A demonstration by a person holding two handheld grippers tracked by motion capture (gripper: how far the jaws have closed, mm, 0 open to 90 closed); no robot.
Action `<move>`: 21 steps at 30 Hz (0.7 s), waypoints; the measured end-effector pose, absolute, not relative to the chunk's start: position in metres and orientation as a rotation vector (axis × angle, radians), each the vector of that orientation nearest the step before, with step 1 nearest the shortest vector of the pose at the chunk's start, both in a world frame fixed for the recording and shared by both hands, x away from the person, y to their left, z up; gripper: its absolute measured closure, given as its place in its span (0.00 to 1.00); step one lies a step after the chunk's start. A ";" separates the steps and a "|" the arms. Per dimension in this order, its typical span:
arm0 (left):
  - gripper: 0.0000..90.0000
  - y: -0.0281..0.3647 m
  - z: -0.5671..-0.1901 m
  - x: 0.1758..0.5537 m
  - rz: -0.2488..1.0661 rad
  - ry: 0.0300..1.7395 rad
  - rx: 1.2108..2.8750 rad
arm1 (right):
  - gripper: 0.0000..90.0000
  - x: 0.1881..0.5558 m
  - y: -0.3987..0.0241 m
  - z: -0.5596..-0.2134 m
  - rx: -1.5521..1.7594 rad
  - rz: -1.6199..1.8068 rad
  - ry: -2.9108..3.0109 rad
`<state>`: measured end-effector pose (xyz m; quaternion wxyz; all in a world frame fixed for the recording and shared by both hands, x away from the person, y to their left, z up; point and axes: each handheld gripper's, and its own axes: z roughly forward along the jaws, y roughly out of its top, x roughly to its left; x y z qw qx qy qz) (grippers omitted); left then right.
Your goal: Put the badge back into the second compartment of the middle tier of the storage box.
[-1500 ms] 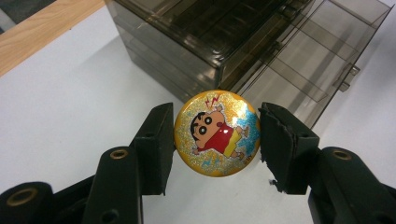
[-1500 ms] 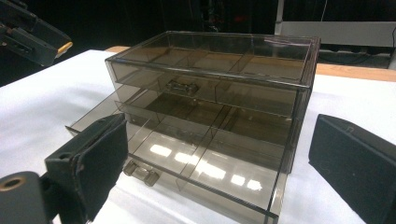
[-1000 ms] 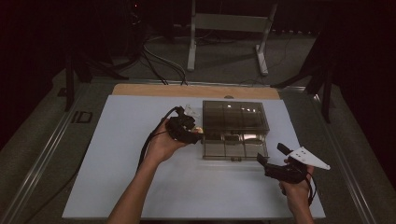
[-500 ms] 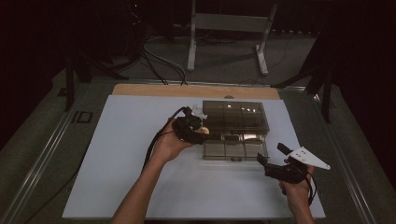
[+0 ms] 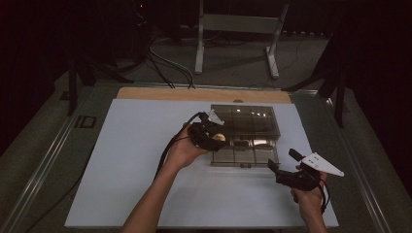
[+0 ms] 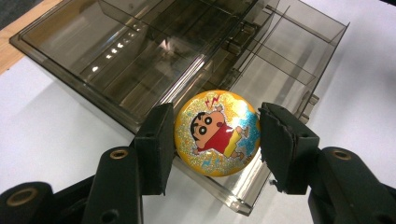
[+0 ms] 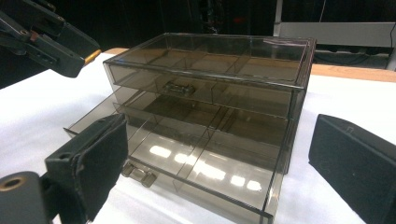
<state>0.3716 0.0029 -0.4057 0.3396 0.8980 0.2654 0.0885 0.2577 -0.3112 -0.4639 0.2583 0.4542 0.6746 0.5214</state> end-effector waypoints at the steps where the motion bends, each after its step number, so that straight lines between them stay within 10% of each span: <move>1: 0.54 0.003 -0.406 0.372 0.230 0.691 2.338 | 0.05 0.258 -0.311 -0.464 1.233 1.414 1.829; 21: 0.54 -0.016 -0.412 0.375 0.204 0.667 2.343 | 0.05 0.257 -0.311 -0.464 1.230 1.413 1.829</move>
